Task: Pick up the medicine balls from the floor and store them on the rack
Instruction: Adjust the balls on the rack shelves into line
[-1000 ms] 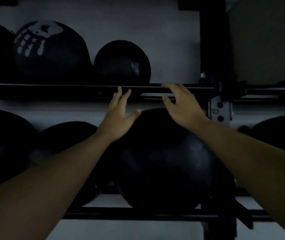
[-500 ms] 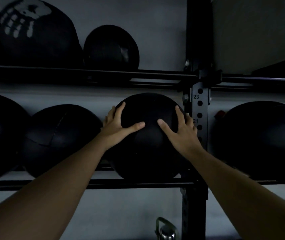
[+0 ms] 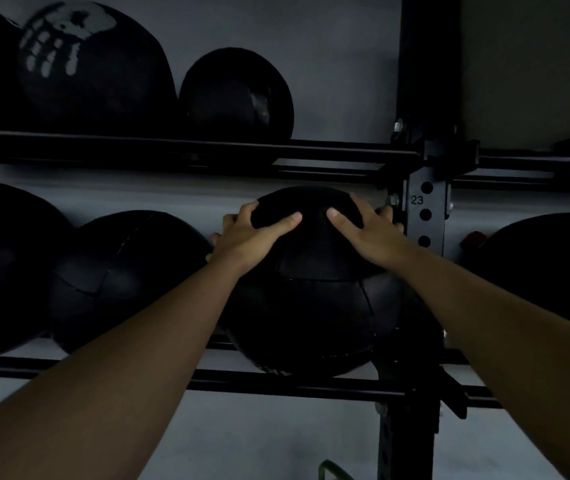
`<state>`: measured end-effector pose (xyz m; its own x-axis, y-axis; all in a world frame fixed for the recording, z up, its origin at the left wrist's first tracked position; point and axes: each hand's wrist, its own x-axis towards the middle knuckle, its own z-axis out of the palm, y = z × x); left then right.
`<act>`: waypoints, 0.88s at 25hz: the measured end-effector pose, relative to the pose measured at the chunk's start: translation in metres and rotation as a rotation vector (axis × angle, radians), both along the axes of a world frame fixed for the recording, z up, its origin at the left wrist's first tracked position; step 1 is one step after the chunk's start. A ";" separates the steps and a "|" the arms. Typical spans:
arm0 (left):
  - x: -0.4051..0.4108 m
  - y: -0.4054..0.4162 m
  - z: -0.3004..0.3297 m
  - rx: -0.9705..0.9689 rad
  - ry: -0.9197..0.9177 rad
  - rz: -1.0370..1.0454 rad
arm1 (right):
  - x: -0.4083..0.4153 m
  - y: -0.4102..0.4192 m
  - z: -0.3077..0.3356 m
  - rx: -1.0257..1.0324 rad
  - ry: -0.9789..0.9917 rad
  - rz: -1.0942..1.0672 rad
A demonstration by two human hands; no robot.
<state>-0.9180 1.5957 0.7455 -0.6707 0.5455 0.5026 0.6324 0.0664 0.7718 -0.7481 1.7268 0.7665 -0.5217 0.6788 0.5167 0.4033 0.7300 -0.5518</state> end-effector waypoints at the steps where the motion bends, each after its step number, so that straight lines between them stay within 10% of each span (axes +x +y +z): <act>1: 0.001 0.000 -0.001 0.009 -0.011 0.009 | 0.000 0.001 0.002 0.005 -0.019 0.001; 7: 0.001 0.004 -0.030 0.185 0.052 0.074 | -0.014 -0.021 -0.043 0.322 0.237 -0.072; 22: 0.005 0.007 -0.033 0.222 0.004 0.137 | -0.016 -0.013 -0.031 0.381 0.158 -0.022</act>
